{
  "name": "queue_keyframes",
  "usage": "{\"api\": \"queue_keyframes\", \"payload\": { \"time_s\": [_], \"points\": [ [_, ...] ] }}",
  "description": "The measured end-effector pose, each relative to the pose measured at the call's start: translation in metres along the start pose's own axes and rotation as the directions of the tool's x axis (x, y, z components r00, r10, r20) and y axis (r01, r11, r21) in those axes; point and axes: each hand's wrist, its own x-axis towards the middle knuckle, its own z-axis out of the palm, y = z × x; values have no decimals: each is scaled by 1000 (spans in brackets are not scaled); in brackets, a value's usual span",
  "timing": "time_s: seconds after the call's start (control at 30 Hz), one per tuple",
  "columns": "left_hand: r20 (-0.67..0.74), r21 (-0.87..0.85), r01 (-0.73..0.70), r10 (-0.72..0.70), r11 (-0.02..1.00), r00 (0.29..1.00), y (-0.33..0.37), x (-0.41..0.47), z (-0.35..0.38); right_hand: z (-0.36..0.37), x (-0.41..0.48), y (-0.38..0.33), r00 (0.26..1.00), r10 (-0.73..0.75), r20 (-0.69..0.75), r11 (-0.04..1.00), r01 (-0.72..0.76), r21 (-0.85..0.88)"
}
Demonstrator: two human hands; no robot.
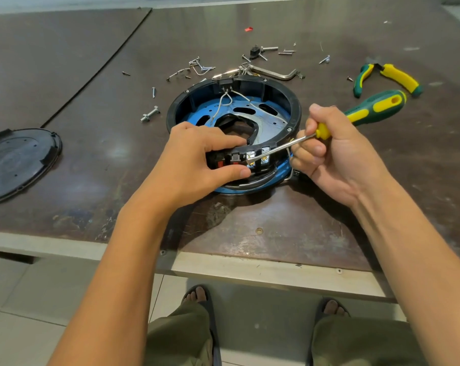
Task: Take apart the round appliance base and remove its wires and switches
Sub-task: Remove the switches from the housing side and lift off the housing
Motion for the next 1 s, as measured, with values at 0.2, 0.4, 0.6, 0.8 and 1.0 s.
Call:
{"api": "queue_keyframes", "payload": {
  "time_s": [0.2, 0.4, 0.6, 0.8, 1.0],
  "points": [
    [-15, -21, 5, -5, 1000, 1000, 3, 0, 0, -1, -2, -1, 989, -132, 62, 982, 139, -126],
    [-8, -11, 23, -23, 1000, 1000, 2, 0, 0, 0, -4, 2, 928, -328, 177, 895, 365, -254],
    [-10, -25, 18, -18, 1000, 1000, 1, 0, 0, 3, -4, 5, 949, -292, 115, 922, 312, -231],
    [9, -34, 25, -25, 999, 1000, 1, 0, -1, 5, -4, 4, 991, -130, -44, 979, 121, -165],
    [21, -33, 22, -21, 999, 1000, 2, 0, -1, 6, -2, 6, 994, -87, -65, 985, 76, -154]
  ]
}}
